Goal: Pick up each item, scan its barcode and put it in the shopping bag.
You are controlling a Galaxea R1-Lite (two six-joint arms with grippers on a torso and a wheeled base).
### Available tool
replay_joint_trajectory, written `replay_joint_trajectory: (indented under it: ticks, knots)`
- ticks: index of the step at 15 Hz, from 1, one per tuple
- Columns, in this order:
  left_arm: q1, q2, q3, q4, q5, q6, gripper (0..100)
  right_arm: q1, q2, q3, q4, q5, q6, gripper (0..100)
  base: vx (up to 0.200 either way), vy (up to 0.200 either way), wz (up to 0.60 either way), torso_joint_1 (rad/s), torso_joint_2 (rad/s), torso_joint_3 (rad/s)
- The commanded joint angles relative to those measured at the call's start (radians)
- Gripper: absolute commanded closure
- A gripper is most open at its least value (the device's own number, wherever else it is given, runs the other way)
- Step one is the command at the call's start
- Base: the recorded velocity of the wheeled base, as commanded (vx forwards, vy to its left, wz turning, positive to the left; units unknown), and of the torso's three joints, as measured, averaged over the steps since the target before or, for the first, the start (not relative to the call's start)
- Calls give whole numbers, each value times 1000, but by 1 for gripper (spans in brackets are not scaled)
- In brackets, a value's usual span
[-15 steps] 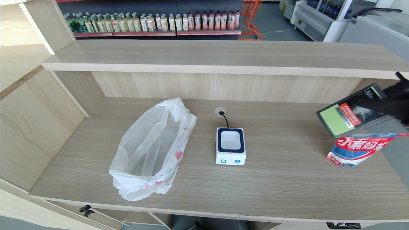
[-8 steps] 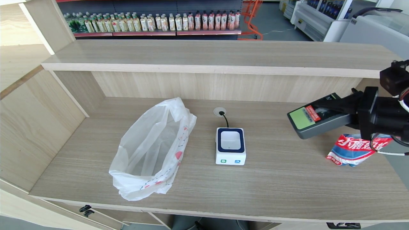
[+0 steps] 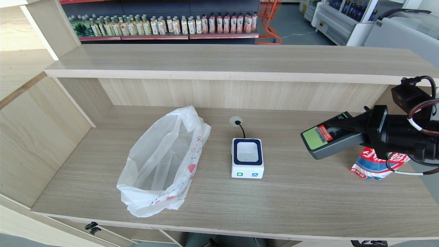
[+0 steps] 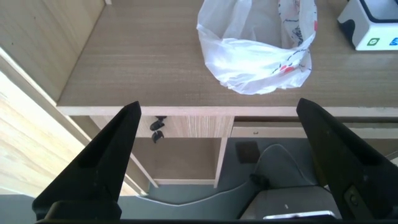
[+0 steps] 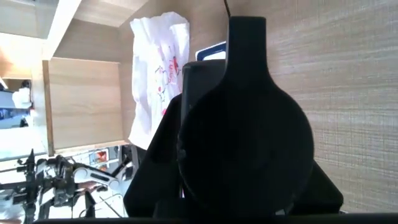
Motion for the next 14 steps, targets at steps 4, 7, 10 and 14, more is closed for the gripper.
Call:
replay_joint_trajectory:
  ticks: [4,7,10,14]
  knots:
    - [0,0,0,0,0,-2,0,1,-12,2,19,-2,0,100,0,200,0,7,4,4]
    - [0,0,0,0,0,0,0,21,22,-10,19,-31,-17,100,0,200,0,1,1,1]
    - [0,2,0,0,0,0,0,22,86,-21,6,-94,-212,100,0,67,0,1,-1,1]
    - [0,2,0,0,0,2,0,47,154,-28,-49,-108,-255,100,0,0,0,0,0,0]
